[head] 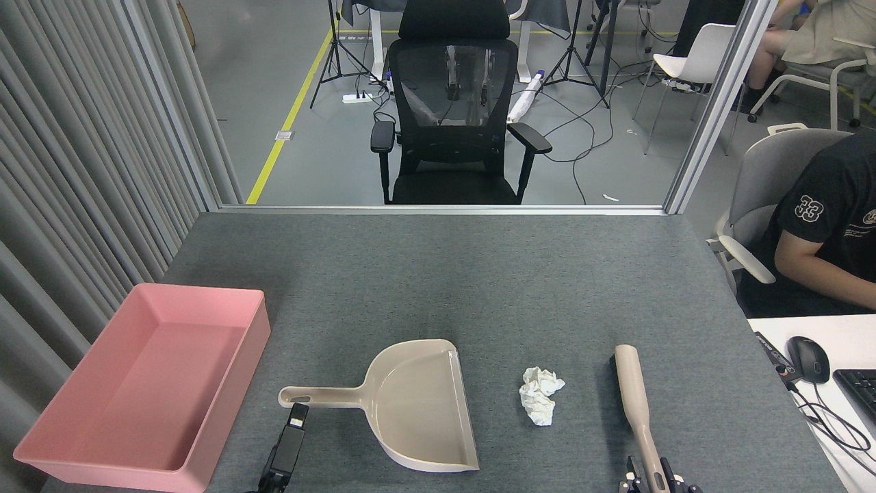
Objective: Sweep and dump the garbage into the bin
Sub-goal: 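Close the left gripper on the dustpan handle and right on the brush handle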
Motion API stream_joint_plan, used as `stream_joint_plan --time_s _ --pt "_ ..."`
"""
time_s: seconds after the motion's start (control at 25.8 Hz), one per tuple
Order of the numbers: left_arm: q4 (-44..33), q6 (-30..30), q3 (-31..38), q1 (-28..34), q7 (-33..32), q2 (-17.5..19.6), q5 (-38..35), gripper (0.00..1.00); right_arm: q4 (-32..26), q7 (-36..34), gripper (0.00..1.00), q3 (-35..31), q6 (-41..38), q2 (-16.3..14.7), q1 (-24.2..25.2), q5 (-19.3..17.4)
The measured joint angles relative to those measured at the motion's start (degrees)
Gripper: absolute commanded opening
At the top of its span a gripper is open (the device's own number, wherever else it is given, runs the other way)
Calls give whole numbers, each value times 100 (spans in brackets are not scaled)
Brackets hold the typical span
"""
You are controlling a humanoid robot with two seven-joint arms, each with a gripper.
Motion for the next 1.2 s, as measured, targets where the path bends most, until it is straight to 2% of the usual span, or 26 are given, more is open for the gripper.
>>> stream_joint_plan --time_s 0.27,0.39,0.46,0.54,0.62,0.77,0.81,0.89,0.93,1.2 --pt "-2 5 2 0 -2 0 -1 99 0 -18 46 0 -5 -3 0 0" --pt "-3 6 4 0 -2 0 -1 99 -1 -17 35 0 -8 -6 0 0" --pt "-4 5 1 0 -3 0 -1 99 -2 -8 34 -1 -8 -8 0 0" --pt "-4 5 -1 0 -3 0 -1 99 -2 -5 29 0 -16 -9 0 0" --pt "-4 6 -1 0 -3 0 -1 99 0 -3 21 0 -16 -13 3 -1" --pt "-4 6 -2 0 -3 -2 -1 99 1 -1 20 0 -19 -16 7 -2" --pt "-3 6 -2 0 -3 -2 -1 99 2 5 15 0 -21 -17 7 -3" --pt "1 6 -2 0 -3 -3 -1 99 1 19 12 0 -25 -17 7 -3" --pt "2 6 -2 0 -3 -3 -1 99 0 19 6 0 -28 -18 7 -3" --pt "4 6 -6 0 -6 -2 -1 99 -1 -76 1 0 -45 -16 8 -7"
